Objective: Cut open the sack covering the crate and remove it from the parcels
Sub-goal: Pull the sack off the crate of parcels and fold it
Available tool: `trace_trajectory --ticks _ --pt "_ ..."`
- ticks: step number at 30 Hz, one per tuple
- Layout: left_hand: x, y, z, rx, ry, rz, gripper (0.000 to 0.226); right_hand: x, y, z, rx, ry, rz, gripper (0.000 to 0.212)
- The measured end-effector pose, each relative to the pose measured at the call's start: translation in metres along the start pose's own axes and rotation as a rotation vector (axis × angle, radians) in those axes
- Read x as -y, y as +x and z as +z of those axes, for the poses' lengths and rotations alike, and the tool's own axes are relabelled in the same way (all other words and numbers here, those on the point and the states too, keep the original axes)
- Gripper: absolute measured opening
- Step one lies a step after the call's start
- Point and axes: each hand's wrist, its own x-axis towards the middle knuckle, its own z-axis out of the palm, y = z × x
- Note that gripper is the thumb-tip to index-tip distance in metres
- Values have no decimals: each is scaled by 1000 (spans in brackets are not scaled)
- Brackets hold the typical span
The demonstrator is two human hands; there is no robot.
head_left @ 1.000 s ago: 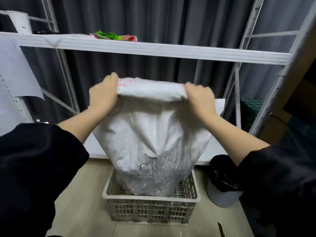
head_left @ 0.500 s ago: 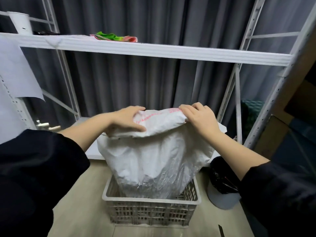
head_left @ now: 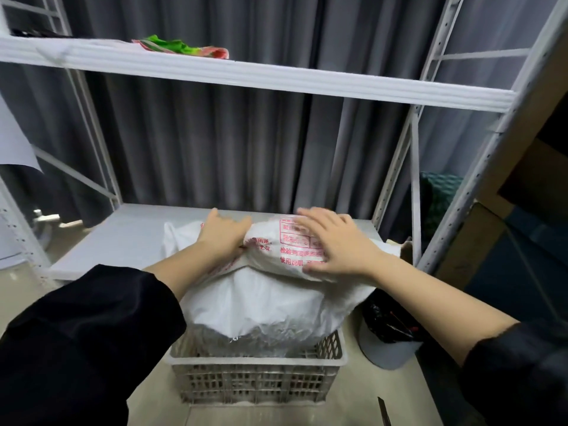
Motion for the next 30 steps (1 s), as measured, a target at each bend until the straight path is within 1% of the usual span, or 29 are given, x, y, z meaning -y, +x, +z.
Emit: trace_trajectory --ticks 2,3,5,6,7,8,9,11,12,13,14,15,16,17,18,20,23,24,25,26,27,28,29,30 --pt "5 0 -3 -151 20 74 32 -11 10 2 225 125 198 121" --pt "8 -1 -1 -241 48 134 34 -16 13 5 321 167 266 131" --pt "14 -7 5 -401 41 240 40 -21 15 16 426 188 331 138" --pt "15 -10 8 -410 16 263 41 -20 14 23 460 176 341 138" --pt "17 -14 11 -361 -42 248 43 -17 12 31 489 159 345 136" --pt "17 -18 11 -238 -123 192 49 -14 10 40 505 132 349 131" --pt "18 -22 13 -79 -195 119 62 -11 6 48 506 91 350 122" --pt "24 -31 18 176 -263 -37 99 -9 0 60 465 -15 352 88" --pt "26 -35 19 273 -256 -109 112 -7 -2 62 425 -56 351 72" --pt "27 -37 21 349 -215 -162 113 -5 -3 63 378 -69 348 58" --pt "25 -39 21 407 -143 -193 99 -2 -3 60 331 -54 343 47" --pt "20 -40 22 427 -53 -184 76 0 -1 53 292 -35 336 40" --pt "16 -39 20 393 23 -140 52 0 1 45 262 -32 327 36" --pt "15 -38 15 330 97 -89 36 -1 5 36 225 -55 312 34" --pt "20 -34 5 246 154 -56 28 -3 11 25 180 -92 301 32" --pt "40 -21 -21 49 167 -61 26 -11 21 0 60 -164 300 29" --pt "69 -11 -72 -212 45 -215 33 -18 41 -45 -141 -190 360 28" --pt "73 -11 -80 -287 -14 -274 31 -19 45 -58 -203 -176 388 27" --pt "74 -13 -85 -317 -66 -335 28 -19 47 -68 -235 -163 419 26" --pt "71 -16 -88 -294 -101 -351 25 -17 46 -73 -213 -159 440 26" --pt "68 -18 -86 -225 -79 -314 23 -14 45 -73 -134 -181 423 28" --pt "66 -20 -83 -118 -42 -257 20 -11 42 -69 -17 -220 370 30" --pt "66 -19 -83 -47 -7 -224 17 -10 40 -67 83 -259 328 29" --pt "70 -15 -88 -56 7 -216 15 -13 41 -70 84 -289 318 27"
